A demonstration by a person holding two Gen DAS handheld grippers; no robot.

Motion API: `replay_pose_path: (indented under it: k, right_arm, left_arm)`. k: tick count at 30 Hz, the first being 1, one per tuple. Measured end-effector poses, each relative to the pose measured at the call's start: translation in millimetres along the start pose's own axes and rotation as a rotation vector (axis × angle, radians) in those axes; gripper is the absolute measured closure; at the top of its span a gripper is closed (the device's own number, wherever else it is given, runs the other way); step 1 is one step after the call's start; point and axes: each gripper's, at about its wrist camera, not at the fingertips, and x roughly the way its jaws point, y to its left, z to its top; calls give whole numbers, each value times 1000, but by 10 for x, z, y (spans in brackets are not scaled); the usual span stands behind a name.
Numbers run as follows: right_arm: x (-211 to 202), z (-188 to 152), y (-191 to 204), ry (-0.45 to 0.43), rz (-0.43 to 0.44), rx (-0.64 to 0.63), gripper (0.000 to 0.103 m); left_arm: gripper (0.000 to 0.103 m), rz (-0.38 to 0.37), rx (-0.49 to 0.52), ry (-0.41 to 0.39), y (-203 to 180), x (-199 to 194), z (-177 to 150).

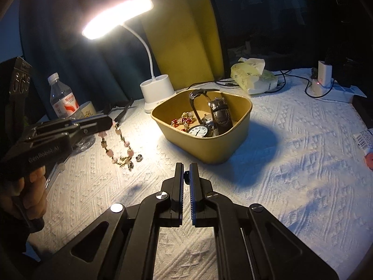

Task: Organize jewelry
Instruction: 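Carry the pink bracelet into the tan box and open the left tool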

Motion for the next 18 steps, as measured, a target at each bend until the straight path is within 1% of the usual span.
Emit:
replay_pose_path:
  k: [3, 12, 18]
  right_arm:
    - [-24, 25, -24, -13, 4, 3, 98]
    - [-37, 162, -116, -51, 9, -2, 98]
    - [-22, 270, -160, -72, 8, -5, 98]
  left_arm:
    - [93, -1, -1, -21, -37, -20, 62]
    - [93, -17, 3, -35, -120, 41, 235]
    - [93, -33, 17, -62, -167, 101, 383]
